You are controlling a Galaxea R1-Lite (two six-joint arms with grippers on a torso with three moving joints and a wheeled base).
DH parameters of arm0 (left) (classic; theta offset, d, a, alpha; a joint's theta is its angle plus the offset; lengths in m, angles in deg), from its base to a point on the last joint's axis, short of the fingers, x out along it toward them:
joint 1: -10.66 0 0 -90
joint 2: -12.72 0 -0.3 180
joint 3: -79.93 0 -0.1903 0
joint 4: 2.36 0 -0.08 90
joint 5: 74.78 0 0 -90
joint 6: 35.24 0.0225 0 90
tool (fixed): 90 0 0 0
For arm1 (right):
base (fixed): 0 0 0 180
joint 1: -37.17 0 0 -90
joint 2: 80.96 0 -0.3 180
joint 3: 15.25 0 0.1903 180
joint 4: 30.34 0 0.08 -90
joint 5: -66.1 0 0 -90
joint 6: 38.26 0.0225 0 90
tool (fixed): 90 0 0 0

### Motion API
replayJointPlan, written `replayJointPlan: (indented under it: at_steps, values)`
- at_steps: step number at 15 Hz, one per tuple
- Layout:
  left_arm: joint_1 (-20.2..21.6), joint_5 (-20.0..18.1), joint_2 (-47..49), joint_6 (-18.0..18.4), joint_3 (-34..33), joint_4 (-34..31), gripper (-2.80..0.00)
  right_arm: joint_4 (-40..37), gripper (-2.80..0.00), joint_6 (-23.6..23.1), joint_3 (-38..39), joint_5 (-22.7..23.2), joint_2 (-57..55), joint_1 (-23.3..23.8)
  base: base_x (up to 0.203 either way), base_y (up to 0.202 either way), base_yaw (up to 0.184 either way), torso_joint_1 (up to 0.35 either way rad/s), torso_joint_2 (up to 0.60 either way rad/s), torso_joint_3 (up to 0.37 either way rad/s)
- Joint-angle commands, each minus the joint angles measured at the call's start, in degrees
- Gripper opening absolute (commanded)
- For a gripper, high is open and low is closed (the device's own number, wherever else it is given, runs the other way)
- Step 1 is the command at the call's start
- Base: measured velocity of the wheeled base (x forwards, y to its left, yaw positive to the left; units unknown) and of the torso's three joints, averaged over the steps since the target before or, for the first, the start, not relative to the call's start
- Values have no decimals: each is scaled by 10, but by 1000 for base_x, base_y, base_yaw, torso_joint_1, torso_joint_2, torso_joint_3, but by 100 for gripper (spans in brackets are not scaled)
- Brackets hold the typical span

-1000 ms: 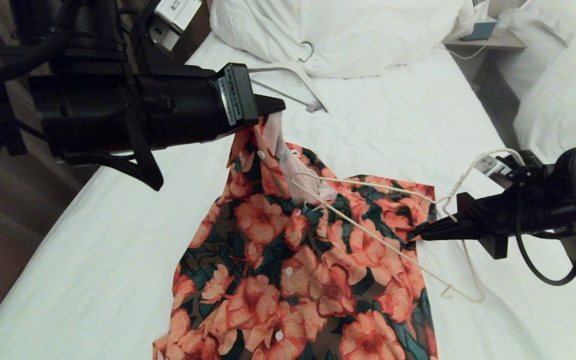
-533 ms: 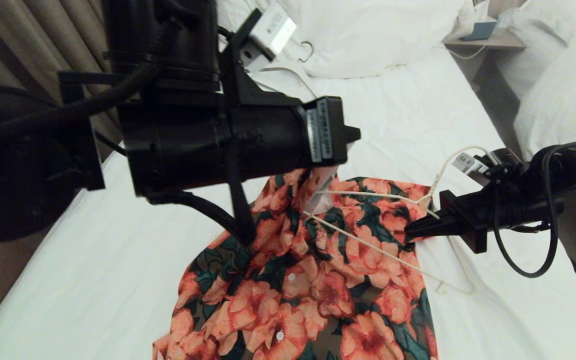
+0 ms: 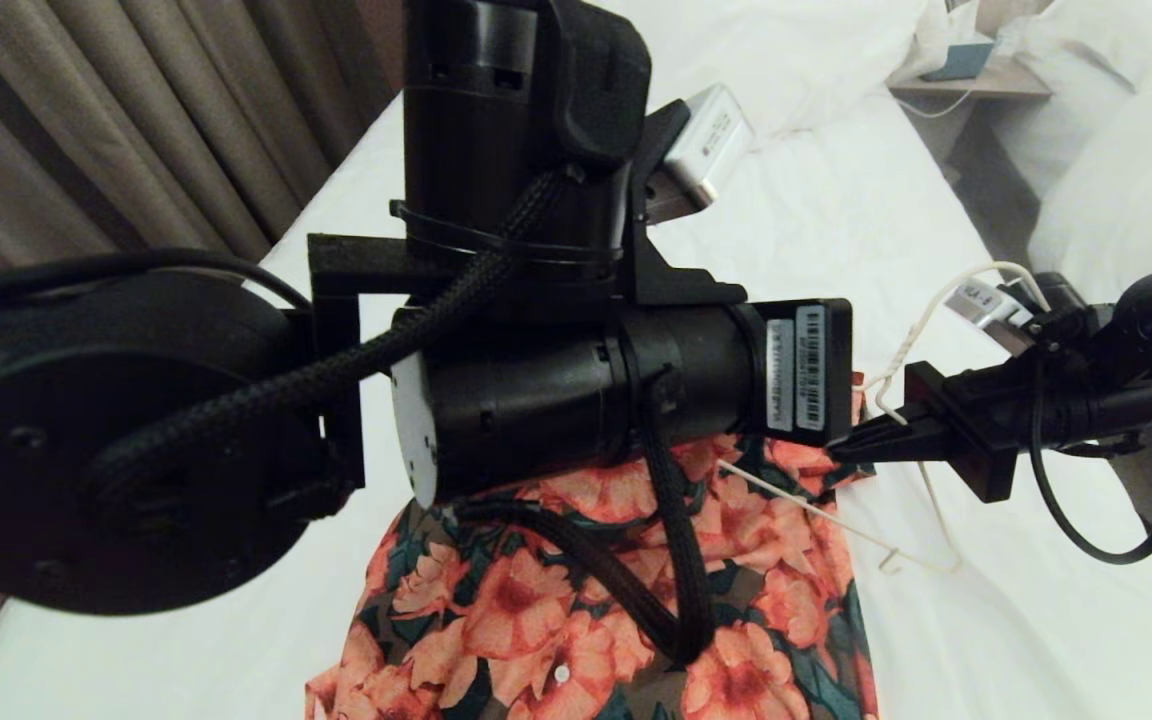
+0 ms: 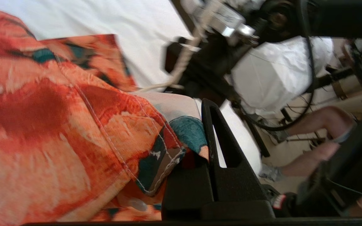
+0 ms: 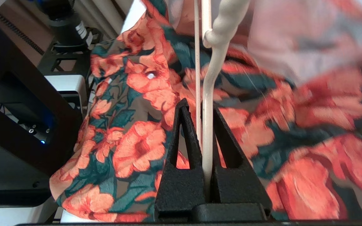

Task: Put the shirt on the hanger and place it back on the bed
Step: Hook one side of the shirt onto the hanger

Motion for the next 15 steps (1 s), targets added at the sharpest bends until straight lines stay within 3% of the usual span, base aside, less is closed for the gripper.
replayJointPlan:
  at_steps: [1, 7, 15]
  values:
    - [-31, 10, 13, -2, 6, 3, -280, -1, -280, -4, 0, 4, 6, -6, 0, 0, 0, 0, 0, 0]
    - [-79, 14, 86, -3, 60, 6, -280, 8, -280, -4, -17, 15, -9, -18, 0, 0, 0, 0, 0, 0]
    - [-82, 40, 104, 9, 59, 32, -280, 8, -280, -5, -12, 30, 2, -12, 0, 0, 0, 0, 0, 0]
